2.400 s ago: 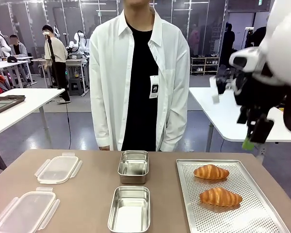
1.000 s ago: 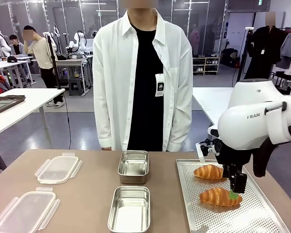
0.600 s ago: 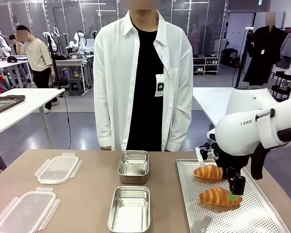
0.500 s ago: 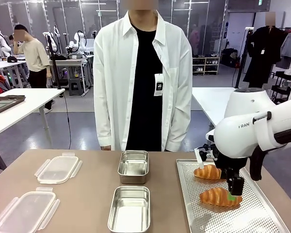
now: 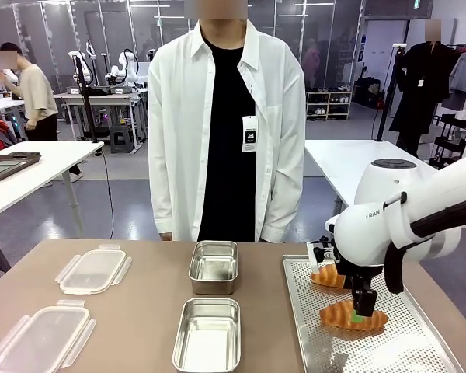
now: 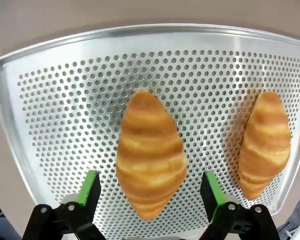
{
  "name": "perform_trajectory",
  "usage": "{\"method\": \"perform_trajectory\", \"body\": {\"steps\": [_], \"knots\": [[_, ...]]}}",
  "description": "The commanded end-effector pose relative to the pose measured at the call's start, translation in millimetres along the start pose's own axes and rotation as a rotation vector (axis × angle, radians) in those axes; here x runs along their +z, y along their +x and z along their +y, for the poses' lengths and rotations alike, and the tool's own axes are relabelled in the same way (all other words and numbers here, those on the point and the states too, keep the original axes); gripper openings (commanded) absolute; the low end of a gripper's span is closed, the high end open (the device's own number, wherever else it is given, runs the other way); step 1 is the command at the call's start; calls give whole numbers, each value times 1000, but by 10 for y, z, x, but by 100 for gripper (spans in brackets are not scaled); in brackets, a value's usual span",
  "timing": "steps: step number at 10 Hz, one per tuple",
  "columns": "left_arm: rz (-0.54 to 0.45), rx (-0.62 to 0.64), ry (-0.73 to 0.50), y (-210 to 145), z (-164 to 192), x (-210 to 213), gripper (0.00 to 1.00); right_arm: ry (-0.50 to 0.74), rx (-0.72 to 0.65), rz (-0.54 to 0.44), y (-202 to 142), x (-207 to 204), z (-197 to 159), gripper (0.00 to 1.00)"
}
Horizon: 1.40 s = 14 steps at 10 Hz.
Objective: Place the bread into the airtight container.
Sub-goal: Pick up a Butter Roll and place it into an empty Airtight Container.
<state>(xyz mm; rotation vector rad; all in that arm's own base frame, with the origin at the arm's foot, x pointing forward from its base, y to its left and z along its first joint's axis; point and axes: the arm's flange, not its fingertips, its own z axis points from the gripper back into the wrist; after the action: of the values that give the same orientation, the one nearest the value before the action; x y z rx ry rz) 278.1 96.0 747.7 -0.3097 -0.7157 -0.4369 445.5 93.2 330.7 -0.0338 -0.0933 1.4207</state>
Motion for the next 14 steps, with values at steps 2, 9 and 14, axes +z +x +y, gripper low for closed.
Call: {"method": "perform_trajectory", "body": {"steps": [2, 9, 14], "knots": [[-3, -11, -7, 15, -4, 12, 100, 17, 18, -33, 0, -170, -176, 100], [-3, -11, -7, 15, -4, 12, 100, 103, -52, -32, -159, -435, -326, 85], [-3, -11, -7, 15, -4, 12, 100, 115, -56, -13, -118, -354, -318, 42]]}}
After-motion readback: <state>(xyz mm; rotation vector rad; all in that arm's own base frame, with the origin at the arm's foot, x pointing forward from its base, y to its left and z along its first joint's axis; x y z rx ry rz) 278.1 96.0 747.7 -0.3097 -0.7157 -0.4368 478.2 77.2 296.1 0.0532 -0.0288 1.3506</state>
